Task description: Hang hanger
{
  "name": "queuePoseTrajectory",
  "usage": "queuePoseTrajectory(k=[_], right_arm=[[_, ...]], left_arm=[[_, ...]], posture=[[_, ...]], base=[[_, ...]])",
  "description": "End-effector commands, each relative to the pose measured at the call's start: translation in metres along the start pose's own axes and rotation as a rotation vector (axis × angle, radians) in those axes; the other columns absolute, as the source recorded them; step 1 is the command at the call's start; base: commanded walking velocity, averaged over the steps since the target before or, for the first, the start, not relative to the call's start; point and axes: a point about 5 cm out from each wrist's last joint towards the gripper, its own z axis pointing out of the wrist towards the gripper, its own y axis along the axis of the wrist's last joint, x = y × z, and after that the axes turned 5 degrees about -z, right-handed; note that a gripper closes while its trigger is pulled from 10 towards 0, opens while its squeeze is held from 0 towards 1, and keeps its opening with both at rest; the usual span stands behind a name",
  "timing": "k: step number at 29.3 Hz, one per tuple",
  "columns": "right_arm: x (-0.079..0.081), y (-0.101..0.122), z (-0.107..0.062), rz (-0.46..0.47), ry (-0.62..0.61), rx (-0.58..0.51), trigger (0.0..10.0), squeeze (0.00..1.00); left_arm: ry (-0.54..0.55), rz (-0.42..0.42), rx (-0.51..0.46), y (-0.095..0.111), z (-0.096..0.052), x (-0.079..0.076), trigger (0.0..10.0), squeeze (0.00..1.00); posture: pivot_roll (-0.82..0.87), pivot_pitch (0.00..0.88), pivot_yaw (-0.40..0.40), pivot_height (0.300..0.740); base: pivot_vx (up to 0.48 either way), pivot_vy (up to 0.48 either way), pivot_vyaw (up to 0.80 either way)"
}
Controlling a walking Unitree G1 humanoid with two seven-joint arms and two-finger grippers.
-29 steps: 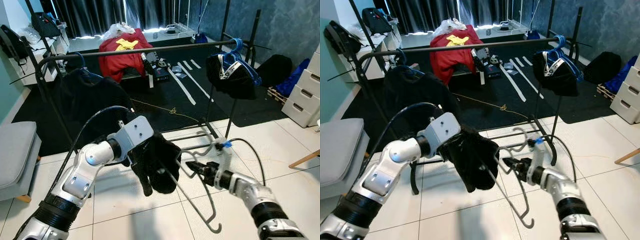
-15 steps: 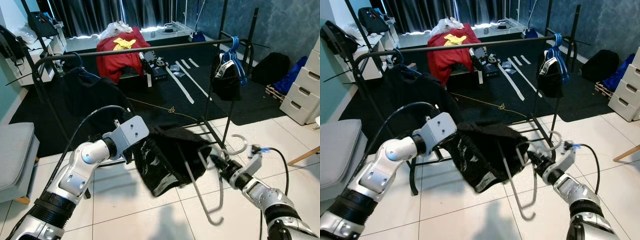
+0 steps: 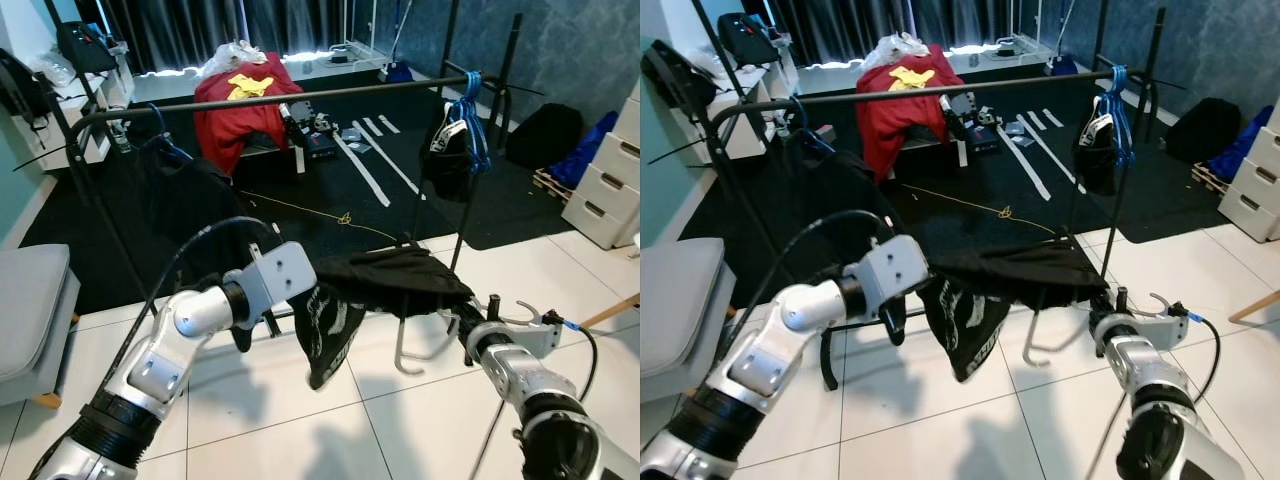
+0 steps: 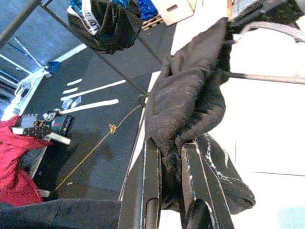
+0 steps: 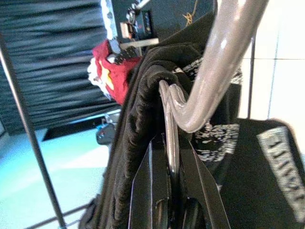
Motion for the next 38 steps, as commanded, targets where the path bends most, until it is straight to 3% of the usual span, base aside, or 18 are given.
queuePoseTrajectory(k=[1, 2, 4, 5, 7, 9, 11, 16, 18, 20, 23, 25, 37, 38], right_arm=[[0.016, 0.003, 0.004, 0.075, 0.044, -0.054, 10.0, 0.0], [0.024, -0.005, 0.008, 0.112, 0.057, -0.037, 10.0, 0.0], [0.024, -0.005, 0.008, 0.112, 0.057, -0.037, 10.0, 0.0], [0.034, -0.012, 0.011, 0.148, 0.079, -0.02, 10.0, 0.0], [0.034, -0.012, 0.011, 0.148, 0.079, -0.02, 10.0, 0.0], [0.058, -0.026, 0.017, 0.215, 0.13, 0.02, 10.0, 0.0], [0.066, -0.031, 0.018, 0.225, 0.147, 0.036, 10.0, 0.0], [0.073, -0.034, 0.02, 0.237, 0.131, 0.036, 10.0, 0.0], [0.073, -0.035, 0.021, 0.224, 0.105, 0.022, 10.0, 0.0], [0.072, -0.039, 0.022, 0.126, 0.067, 0.006, 10.0, 0.0], [0.073, -0.04, 0.023, 0.085, 0.061, 0.006, 10.0, 0.0], [0.072, -0.043, 0.023, 0.005, 0.042, -0.008, 10.0, 0.0], [0.078, -0.044, 0.024, -0.079, 0.052, -0.034, 10.0, 0.0], [0.078, -0.044, 0.024, -0.148, 0.039, -0.039, 10.0, 0.0]], left_arm=[[-0.007, 0.014, -0.016, 0.0, 0.0, -0.001, 10.0, 0.0], [-0.029, 0.025, -0.015, -0.002, 0.003, -0.005, 10.0, 0.0], [-0.029, 0.025, -0.015, -0.002, 0.003, -0.005, 10.0, 0.0], [-0.051, 0.039, -0.01, -0.005, 0.005, -0.01, 10.0, 0.0], [-0.051, 0.039, -0.01, -0.005, 0.005, -0.01, 10.0, 0.0], [-0.08, 0.062, 0.007, -0.013, 0.009, -0.019, 10.0, 0.0], [-0.087, 0.071, 0.014, -0.015, 0.01, -0.022, 10.0, 0.0], [-0.102, 0.087, 0.005, -0.014, 0.012, -0.025, 10.0, 0.0], [-0.116, 0.099, -0.003, -0.012, 0.013, -0.028, 10.0, 0.0], [-0.124, 0.103, -0.023, -0.007, 0.016, -0.032, 10.0, 0.0], [-0.121, 0.1, -0.029, -0.005, 0.017, -0.033, 10.0, 0.0], [-0.107, 0.078, -0.053, 0.001, 0.02, -0.033, 10.0, 0.0], [-0.125, 0.03, -0.071, 0.003, 0.019, -0.035, 10.0, 0.0], [-0.136, 0.024, -0.077, 0.006, 0.019, -0.035, 10.0, 0.0]], posture=[[0.0, 0.0, 0.076, 0.74], [0.0, 0.0, 0.077, 0.74], [0.0, 0.0, 0.077, 0.74], [0.0, 0.0, 0.077, 0.74], [0.0, 0.0, 0.077, 0.74], [0.0, 0.0, 0.077, 0.74], [0.0, 0.0, 0.076, 0.74], [0.0, 0.0, 0.074, 0.74], [0.0, 0.0, 0.074, 0.74], [0.0, 0.0, 0.069, 0.74], [0.0, 0.0, 0.069, 0.74], [0.0, 0.0, 0.065, 0.74], [0.01, 0.0, 0.059, 0.74], [0.01, 0.0, 0.058, 0.74]], base=[[0.0, 0.0, 0.0], [0.0, 0.0, 0.0], [0.0, 0.0, 0.0], [0.0, 0.0, 0.0], [0.0, 0.0, 0.0], [0.0, 0.0, 0.0], [0.0, 0.0, 0.0], [0.0, 0.0, 0.0], [0.0, 0.0, 0.0], [0.0, 0.0, 0.0], [0.0, 0.0, 0.0], [0.0, 0.0, 0.0], [0.0, 0.0, 0.0], [0.0, 0.0, 0.0]])
